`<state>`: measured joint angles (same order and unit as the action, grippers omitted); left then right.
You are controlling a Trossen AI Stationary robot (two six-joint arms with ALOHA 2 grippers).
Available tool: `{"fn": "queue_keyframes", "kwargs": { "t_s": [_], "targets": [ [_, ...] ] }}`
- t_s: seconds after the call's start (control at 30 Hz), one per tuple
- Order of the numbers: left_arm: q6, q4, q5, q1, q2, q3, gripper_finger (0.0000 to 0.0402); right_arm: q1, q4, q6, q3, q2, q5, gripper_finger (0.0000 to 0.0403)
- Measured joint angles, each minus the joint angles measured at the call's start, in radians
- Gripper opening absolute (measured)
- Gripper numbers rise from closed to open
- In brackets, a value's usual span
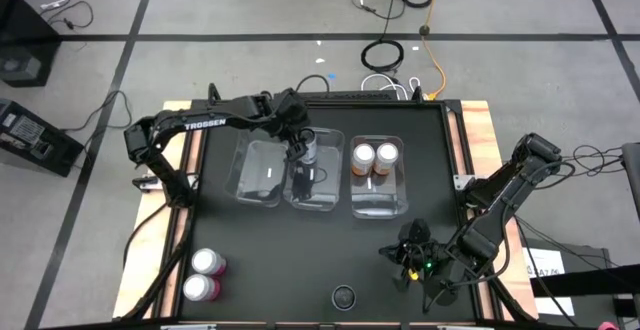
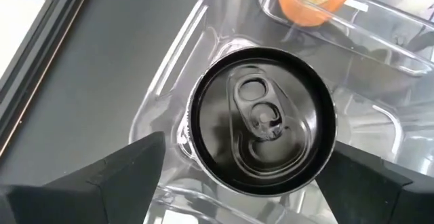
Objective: Sort soda cans
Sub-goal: Put the white-blue soda can into the middle transparent bin
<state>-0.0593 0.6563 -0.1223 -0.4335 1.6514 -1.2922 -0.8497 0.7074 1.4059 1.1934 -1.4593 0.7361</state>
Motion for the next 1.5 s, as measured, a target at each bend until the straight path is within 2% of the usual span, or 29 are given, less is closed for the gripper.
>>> {"fn": "queue_keyframes", "kwargs": {
  "t_s": [0.23,0.57,0.73,0.9,1.1,1.5],
  "targets": [
    [-0.002,0.002,0.0,0.003,-0.029,0.0,0.0364,0.0,0.0,0.0,0.0,0.0,0.0,0.0],
    [0.003,0.047,0.0,0.008,-0.181,-0.002,0.0364,0.0,0.0,0.0,0.0,0.0,0.0,0.0],
    [0.105,0.08,-0.003,0.037,-0.267,-0.002,0.0364,0.0,0.0,-0.002,0.0,0.0,0.0,0.0],
    [0.106,0.077,-0.008,0.072,-0.327,-0.002,0.0364,0.005,0.004,-0.006,0.0,0.0,0.0,0.0],
    [0.15,-0.034,-0.005,0.08,-0.336,-0.003,0.0364,0.022,0.004,-0.033,0.0,0.0,0.0,0.0],
    [0.145,-0.001,-0.017,0.205,-0.336,-0.003,0.0364,0.03,-0.001,-0.034,0.0,0.0,-0.01,0.0]
  ]
}}
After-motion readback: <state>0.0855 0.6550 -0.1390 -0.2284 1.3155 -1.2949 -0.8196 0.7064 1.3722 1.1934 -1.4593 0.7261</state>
